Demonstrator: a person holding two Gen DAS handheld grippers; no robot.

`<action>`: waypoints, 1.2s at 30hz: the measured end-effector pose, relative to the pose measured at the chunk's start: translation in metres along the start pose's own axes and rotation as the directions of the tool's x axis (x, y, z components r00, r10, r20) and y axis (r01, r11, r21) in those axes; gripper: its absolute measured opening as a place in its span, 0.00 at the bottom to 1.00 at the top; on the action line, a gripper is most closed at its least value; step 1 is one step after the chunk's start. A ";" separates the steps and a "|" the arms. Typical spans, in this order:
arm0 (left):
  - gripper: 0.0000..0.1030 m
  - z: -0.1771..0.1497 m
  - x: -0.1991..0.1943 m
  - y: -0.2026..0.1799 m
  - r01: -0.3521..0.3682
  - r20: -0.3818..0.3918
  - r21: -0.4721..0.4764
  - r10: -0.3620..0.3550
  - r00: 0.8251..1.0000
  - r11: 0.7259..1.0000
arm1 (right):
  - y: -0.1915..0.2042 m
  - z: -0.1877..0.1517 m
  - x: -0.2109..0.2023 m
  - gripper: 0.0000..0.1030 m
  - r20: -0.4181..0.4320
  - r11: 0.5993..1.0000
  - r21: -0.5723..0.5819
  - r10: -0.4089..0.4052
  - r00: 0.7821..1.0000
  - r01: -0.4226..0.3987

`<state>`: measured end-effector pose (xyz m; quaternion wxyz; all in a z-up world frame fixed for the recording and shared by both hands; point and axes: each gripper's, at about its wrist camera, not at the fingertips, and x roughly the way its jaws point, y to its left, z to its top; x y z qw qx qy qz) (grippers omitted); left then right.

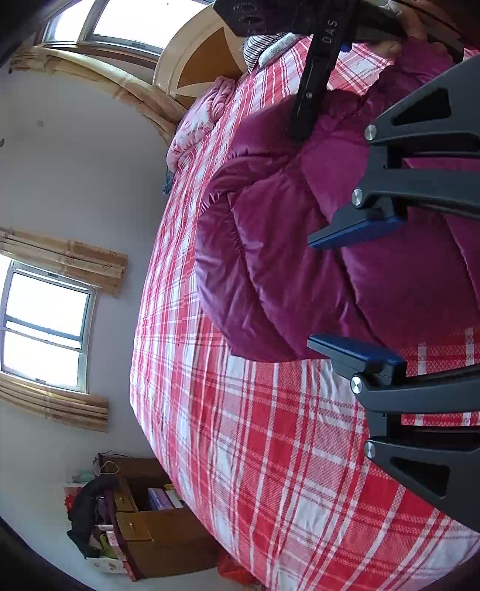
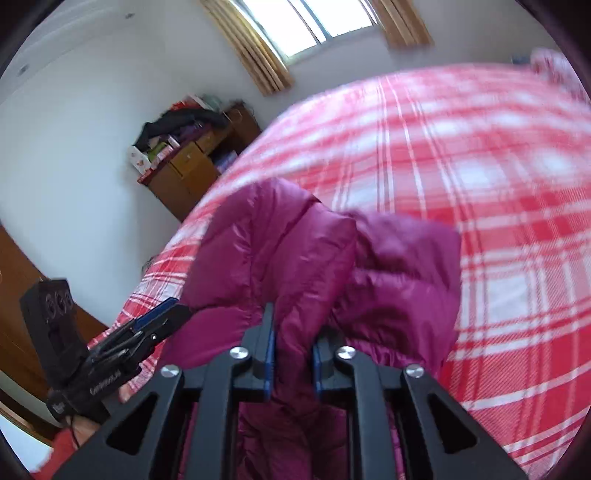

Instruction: Fold large clothes

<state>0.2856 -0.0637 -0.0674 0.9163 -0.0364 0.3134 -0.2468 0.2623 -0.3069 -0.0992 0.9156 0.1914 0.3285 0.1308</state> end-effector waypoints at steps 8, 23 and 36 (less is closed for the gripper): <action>0.47 -0.007 0.038 -0.063 -0.101 -0.075 0.194 0.118 0.990 0.976 | -0.040 -0.028 -0.011 0.16 0.010 0.989 0.144 -0.035 0.999 0.033; 0.50 -0.026 0.087 -0.069 -0.211 -0.127 0.218 0.242 0.962 0.953 | -0.072 -0.040 0.014 0.17 -0.064 0.969 0.236 -0.054 0.996 0.068; 0.52 -0.014 0.061 -0.061 -0.103 -0.151 0.249 0.144 0.978 0.963 | -0.064 -0.038 -0.009 0.24 -0.081 0.977 0.193 -0.070 0.994 0.085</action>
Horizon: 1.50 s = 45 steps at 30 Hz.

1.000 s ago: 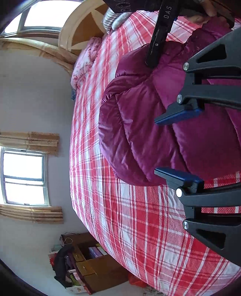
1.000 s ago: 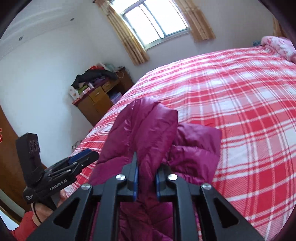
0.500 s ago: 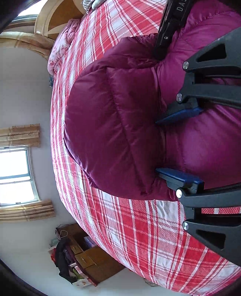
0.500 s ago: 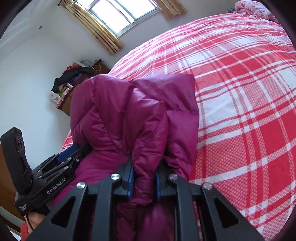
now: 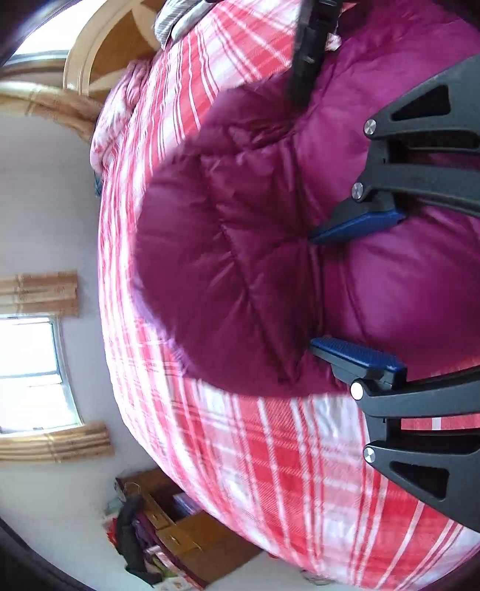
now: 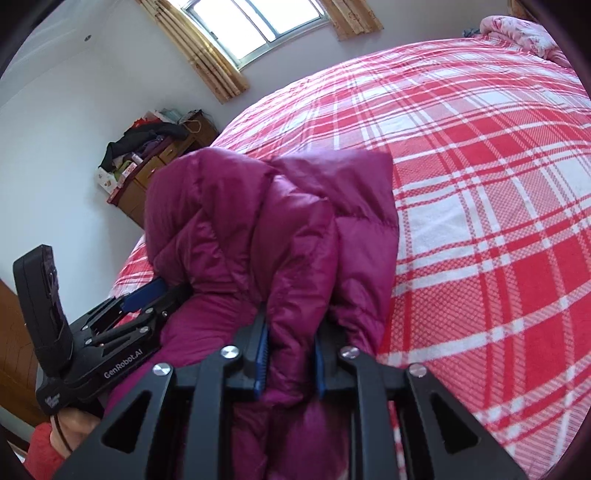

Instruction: Fold large clothes

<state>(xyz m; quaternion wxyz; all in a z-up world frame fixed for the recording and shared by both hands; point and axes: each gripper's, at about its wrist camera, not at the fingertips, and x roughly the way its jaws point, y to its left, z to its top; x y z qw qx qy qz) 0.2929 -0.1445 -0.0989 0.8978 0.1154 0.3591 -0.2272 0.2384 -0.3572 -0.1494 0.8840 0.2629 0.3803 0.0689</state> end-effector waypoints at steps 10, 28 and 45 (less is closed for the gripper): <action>0.67 0.049 0.030 0.014 -0.068 -0.034 -0.055 0.066 0.997 0.996 | 0.025 0.066 -0.001 0.28 0.077 0.986 -0.138 -0.080 0.994 0.090; 0.84 0.040 0.073 0.006 -0.076 -0.093 -0.060 0.071 0.993 0.995 | 0.003 0.044 0.066 0.26 0.002 0.969 -0.137 -0.206 0.979 0.204; 0.84 -0.033 0.023 0.074 0.282 -0.035 -0.454 -0.334 0.942 0.845 | -0.018 0.000 0.011 0.95 -0.009 0.991 0.082 0.109 0.994 -0.108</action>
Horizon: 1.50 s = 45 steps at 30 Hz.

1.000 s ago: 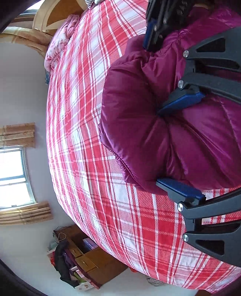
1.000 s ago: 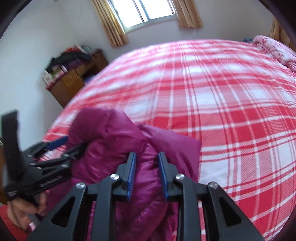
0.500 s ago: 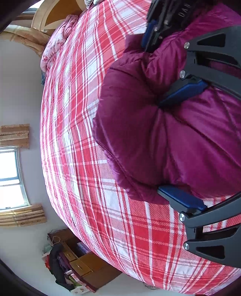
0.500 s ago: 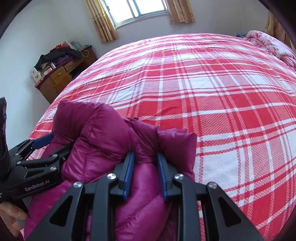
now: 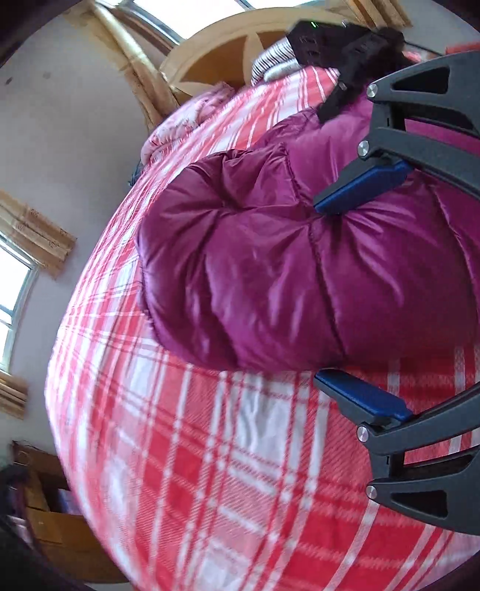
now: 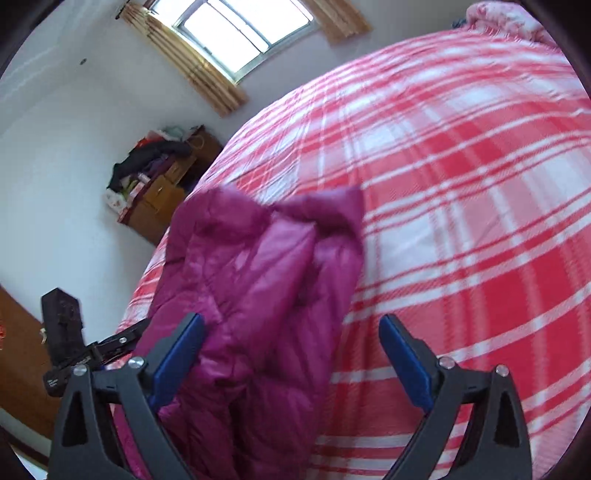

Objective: Fold large clothes
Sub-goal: 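Press the folded bundle down with both tools and open them, then grasp the magenta bundle with the right tool while the left tool grips its other end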

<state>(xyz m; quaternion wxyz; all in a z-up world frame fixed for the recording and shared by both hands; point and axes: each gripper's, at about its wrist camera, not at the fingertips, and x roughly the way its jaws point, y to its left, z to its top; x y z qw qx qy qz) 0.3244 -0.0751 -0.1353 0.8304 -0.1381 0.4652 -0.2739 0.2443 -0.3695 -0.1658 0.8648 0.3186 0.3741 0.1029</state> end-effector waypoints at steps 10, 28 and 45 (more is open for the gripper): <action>0.84 -0.004 0.017 -0.002 0.119 0.009 0.017 -0.120 0.993 0.993 | 0.021 0.004 0.026 0.95 -0.051 0.988 -0.132 -0.085 0.995 0.078; 0.47 -0.083 -0.081 -0.026 -0.214 0.128 0.135 0.197 0.972 0.967 | 0.080 -0.066 0.022 0.47 -0.131 0.988 -0.151 -0.037 0.991 0.017; 0.42 -0.136 -0.142 0.001 -0.327 0.191 0.086 0.307 0.932 0.941 | 0.126 -0.097 0.031 0.42 -0.125 0.979 -0.202 -0.040 0.991 0.014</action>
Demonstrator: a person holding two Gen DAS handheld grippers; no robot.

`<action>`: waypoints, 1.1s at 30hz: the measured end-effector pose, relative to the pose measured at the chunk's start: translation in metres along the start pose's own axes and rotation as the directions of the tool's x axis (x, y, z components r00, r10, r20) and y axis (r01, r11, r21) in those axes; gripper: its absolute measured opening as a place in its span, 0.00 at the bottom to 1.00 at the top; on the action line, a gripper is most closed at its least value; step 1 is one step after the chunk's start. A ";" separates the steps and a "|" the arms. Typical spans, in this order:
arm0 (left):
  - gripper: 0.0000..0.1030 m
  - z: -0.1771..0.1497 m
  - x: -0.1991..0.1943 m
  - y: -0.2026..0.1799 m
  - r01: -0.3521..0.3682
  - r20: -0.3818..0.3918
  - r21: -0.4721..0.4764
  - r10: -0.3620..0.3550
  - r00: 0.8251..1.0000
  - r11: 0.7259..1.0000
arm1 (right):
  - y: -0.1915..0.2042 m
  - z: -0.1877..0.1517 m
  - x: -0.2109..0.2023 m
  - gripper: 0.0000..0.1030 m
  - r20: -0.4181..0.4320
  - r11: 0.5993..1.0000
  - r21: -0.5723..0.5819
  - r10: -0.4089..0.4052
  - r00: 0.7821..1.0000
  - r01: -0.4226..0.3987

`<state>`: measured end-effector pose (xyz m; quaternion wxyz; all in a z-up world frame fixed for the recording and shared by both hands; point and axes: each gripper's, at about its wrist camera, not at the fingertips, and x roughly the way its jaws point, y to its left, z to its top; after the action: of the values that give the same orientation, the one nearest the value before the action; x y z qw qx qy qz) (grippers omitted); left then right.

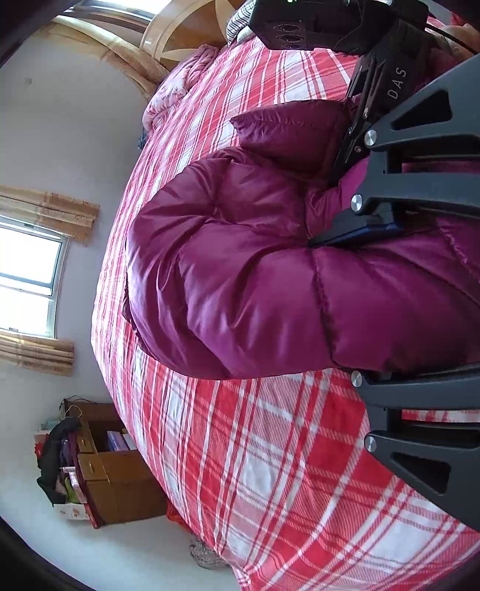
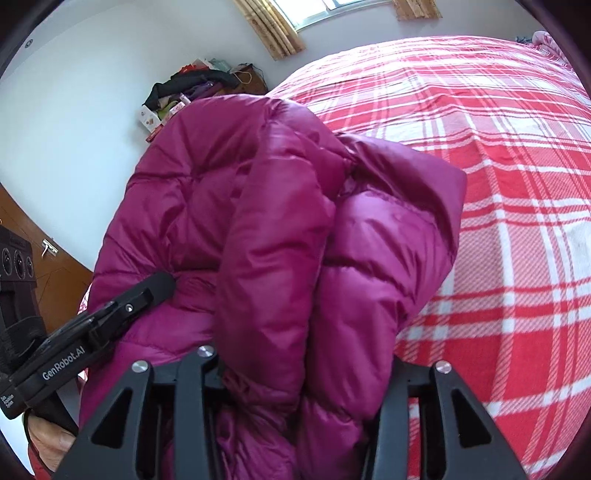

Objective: Fold large clothes
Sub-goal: 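Grasp the magenta bundle with the right tool while the left tool grips its other end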

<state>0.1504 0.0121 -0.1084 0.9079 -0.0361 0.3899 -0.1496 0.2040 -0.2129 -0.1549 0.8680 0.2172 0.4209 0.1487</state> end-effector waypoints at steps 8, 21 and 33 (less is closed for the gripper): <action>0.41 -0.010 -0.027 0.026 -0.040 0.034 -0.023 0.041 0.999 0.999 | 0.027 0.004 0.014 0.37 -0.016 0.999 -0.030 0.030 0.999 -0.031; 0.41 -0.021 -0.082 0.136 -0.155 0.108 -0.217 0.181 0.978 0.964 | 0.142 0.029 0.084 0.34 -0.102 0.955 -0.257 0.125 0.987 -0.147; 0.41 -0.001 -0.092 0.236 -0.318 0.124 -0.379 0.388 0.913 0.869 | 0.247 0.070 0.180 0.33 -0.120 0.857 -0.464 0.188 0.975 -0.222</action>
<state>0.1477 0.2645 -0.0880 0.9326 -0.1396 0.3188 0.0959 0.3494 0.0613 -0.1116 0.8585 0.0362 0.3765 0.3463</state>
